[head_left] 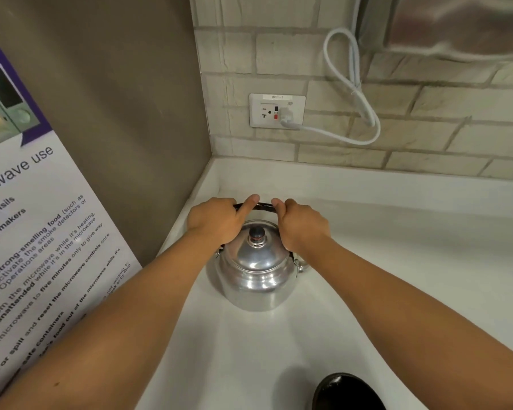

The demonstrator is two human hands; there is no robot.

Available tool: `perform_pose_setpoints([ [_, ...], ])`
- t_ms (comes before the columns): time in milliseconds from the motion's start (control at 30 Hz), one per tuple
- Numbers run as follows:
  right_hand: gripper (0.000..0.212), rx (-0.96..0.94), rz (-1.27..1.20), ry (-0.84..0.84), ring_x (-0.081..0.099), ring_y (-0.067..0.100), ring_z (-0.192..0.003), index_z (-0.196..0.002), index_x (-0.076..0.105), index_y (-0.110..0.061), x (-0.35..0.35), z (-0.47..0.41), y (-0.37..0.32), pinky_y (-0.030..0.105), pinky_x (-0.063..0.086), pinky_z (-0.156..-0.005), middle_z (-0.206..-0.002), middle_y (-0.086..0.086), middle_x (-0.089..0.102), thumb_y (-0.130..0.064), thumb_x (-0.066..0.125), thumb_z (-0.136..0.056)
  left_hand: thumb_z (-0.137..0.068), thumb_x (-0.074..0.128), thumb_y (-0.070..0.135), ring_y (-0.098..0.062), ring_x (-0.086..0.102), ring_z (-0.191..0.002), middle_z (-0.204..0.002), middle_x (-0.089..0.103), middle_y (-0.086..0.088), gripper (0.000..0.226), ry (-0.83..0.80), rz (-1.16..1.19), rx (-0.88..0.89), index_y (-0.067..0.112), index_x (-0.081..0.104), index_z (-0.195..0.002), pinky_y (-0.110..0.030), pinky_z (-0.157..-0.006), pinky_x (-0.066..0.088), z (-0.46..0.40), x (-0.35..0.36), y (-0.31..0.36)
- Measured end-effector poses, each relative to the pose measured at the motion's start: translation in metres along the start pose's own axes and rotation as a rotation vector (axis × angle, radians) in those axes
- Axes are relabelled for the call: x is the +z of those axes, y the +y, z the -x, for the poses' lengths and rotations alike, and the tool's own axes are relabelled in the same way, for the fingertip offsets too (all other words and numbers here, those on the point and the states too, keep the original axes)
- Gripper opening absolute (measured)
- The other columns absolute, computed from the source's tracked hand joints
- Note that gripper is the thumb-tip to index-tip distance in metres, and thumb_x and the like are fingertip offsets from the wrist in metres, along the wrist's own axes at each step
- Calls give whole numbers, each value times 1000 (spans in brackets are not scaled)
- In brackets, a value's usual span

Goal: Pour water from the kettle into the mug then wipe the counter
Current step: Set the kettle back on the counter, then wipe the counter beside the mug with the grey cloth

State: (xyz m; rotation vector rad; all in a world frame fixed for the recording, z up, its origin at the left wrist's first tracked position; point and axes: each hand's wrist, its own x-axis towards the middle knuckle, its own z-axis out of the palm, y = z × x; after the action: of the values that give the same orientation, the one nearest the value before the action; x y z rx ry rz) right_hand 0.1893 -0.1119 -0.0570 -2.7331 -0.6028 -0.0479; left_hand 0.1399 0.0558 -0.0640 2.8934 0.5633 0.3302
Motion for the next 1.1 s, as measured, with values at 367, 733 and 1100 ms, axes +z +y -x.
perform_pose_setpoints([
  [367, 65, -17, 171, -346, 52, 34, -112, -151, 10, -31, -4, -7, -3, 36, 39, -73, -126, 10, 51, -21, 39, -93, -72, 7, 89, -20, 59, -61, -65, 65, -4, 94, -248, -55, -78, 15, 64, -68, -28, -50, 37, -6, -1, 4],
  [733, 37, -111, -317, 203, 57, 25, -71, -87, 46, -18, -62, 94, 37, 35, 41, -57, -71, 2, 59, -49, 28, -98, -92, 49, 53, -21, 58, -69, -77, 63, 3, 34, 489, 305, 98, 20, 60, -92, -28, -57, 30, 95, -46, 19],
  [1100, 39, 288, 69, 103, 50, 31, -120, -129, 52, -20, -6, 350, 125, 40, 37, -91, -135, 5, 56, -36, 37, -97, -96, 38, 54, -26, 24, -142, -154, 32, -9, 64, -141, 220, 258, 13, 38, -145, -43, -116, 15, 285, 37, 1],
])
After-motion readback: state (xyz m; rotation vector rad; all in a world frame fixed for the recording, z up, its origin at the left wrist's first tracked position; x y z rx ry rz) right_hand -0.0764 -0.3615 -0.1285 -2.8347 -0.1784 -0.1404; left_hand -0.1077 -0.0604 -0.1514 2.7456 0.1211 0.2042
